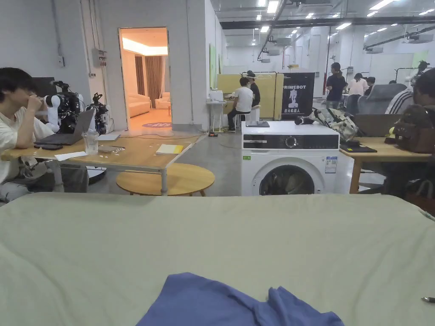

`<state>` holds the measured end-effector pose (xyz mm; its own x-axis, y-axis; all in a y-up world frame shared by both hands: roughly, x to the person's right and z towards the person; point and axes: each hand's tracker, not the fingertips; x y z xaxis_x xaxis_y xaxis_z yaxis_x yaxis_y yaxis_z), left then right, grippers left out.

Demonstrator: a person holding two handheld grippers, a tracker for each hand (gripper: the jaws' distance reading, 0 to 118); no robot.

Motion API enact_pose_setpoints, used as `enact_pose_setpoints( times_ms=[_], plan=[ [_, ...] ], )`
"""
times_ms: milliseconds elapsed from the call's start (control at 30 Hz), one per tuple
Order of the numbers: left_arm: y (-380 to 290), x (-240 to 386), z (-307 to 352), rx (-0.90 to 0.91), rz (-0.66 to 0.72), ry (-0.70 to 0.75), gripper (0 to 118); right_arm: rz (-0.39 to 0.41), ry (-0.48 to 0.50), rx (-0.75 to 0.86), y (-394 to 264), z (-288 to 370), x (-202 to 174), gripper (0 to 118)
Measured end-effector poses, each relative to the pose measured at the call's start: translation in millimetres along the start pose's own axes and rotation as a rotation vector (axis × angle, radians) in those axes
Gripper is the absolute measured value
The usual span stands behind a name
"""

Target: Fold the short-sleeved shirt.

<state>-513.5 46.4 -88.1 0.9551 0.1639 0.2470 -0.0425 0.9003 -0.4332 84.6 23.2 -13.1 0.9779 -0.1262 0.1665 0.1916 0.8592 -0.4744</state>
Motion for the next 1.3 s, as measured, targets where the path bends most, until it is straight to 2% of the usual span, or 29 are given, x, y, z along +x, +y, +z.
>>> enact_pose_setpoints(
  times_ms=[100,267,300,333,367,400,433,600,733,800,833,1000,1167,1233,1300],
  plan=[
    [28,48,9,0.139,-0.135,-0.012,90,0.069,0.071,0.106,25,9,-32,67],
    [51,106,6,0.214,-0.191,-0.045,87,0.149,0.167,0.227,44,10,-86,64],
    [53,112,5,0.217,-0.189,-0.060,77,0.153,0.181,0.225,46,10,-92,56],
    [54,118,6,0.214,-0.180,-0.077,56,0.150,0.185,0.216,49,10,-98,40],
    [53,123,6,0.212,-0.176,-0.081,24,0.144,0.199,0.213,49,8,-102,14],
    [52,126,7,0.213,-0.178,-0.082,7,0.141,0.207,0.217,48,7,-105,0],
    [50,127,7,0.214,-0.175,-0.087,0,0.140,0.221,0.209,48,6,-107,0],
    [42,118,14,0.171,-0.140,-0.117,0,0.172,0.225,0.198,41,4,-115,0],
    [39,76,17,0.078,-0.017,-0.138,0,0.182,0.234,0.183,37,5,-111,0],
    [34,48,14,-0.022,0.026,-0.131,66,0.174,0.243,0.180,35,7,-106,0],
    [29,37,11,-0.085,0.037,-0.102,83,0.171,0.245,0.173,34,8,-104,0],
    [-10,-13,1,-0.270,0.114,0.038,84,0.162,0.253,0.156,26,8,-94,0],
    [-47,-39,-30,-0.388,0.186,0.071,83,0.160,0.250,0.113,20,-1,-91,0],
    [-57,-40,-45,-0.450,0.200,0.088,72,0.135,0.255,0.094,18,-2,-87,0],
    [-66,-41,-59,-0.521,0.201,0.110,44,0.128,0.251,0.084,15,-1,-83,0]
  ],
)
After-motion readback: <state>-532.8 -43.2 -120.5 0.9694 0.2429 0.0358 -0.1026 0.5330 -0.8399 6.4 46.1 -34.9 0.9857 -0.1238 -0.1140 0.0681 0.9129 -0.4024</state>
